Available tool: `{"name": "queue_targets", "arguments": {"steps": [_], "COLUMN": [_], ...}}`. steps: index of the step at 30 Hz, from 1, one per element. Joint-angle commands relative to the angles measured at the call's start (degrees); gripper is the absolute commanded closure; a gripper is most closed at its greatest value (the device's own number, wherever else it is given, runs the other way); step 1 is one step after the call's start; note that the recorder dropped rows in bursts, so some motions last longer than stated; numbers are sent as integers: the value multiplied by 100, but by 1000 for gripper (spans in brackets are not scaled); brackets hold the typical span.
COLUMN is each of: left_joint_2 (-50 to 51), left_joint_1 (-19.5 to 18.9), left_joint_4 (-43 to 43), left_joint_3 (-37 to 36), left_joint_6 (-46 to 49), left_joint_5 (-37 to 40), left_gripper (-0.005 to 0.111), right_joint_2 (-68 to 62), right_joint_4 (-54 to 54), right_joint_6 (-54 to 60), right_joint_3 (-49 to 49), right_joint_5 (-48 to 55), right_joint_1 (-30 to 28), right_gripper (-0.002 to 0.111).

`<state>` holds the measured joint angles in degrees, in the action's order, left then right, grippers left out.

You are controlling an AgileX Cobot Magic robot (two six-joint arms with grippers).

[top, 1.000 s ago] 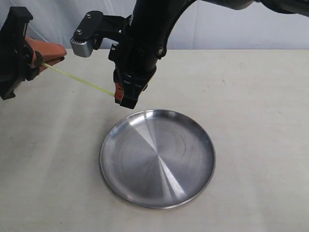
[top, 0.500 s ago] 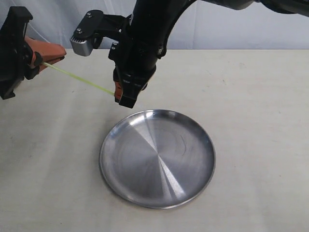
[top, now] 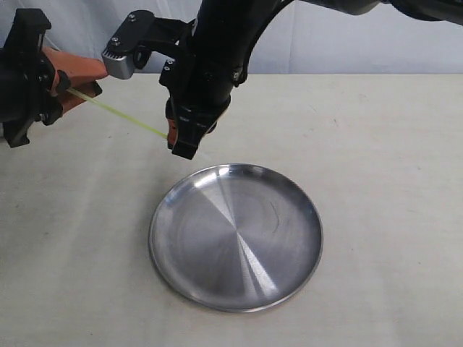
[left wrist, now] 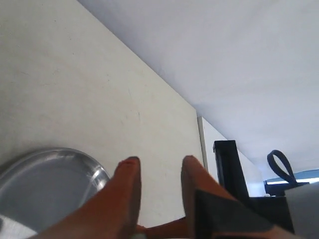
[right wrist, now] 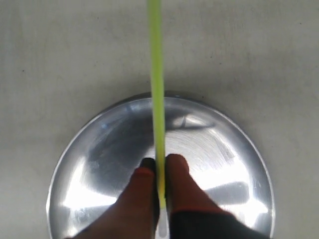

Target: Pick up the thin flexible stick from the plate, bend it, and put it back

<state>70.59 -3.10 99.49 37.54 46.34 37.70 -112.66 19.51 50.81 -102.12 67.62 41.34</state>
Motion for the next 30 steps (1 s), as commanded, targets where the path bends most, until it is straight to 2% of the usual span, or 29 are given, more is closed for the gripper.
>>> {"name": "queue_targets", "arguments": {"steps": [1,2,3,12,17,20,24,25,30], "left_joint_2": [23,23,23,23,23,23,23,23,23], "left_joint_1": [42,42,42,42,42,42,42,42,42], "left_joint_4": [46,46,46,46,46,46,46,46,46], "left_joint_3": [29,29,29,29,29,29,29,29,29], "left_joint_6": [9,9,9,9,9,9,9,9,9], "left_joint_5": [-44,-74,-146,-447,-500,-498,-498,-498,-475], "left_gripper": [93,104,106,107,107,107,107,107,107], "right_joint_2": [23,23,23,23,23,23,23,23,23], "right_joint_4": [14,14,14,14,-146,-236,-259,-303,-314], "right_joint_6": [-14,-29,-40,-159,-605,-669,-678,-678,-715], "right_joint_3": [12,12,12,12,12,12,12,12,12], "right_joint_5": [-43,-58,-60,-60,-276,-302,-262,-236,-312], "right_joint_1": [-4,-4,-4,-4,-4,-4,-4,-4,-4], "right_gripper": [109,109,109,109,109,94,56,50,53]}}
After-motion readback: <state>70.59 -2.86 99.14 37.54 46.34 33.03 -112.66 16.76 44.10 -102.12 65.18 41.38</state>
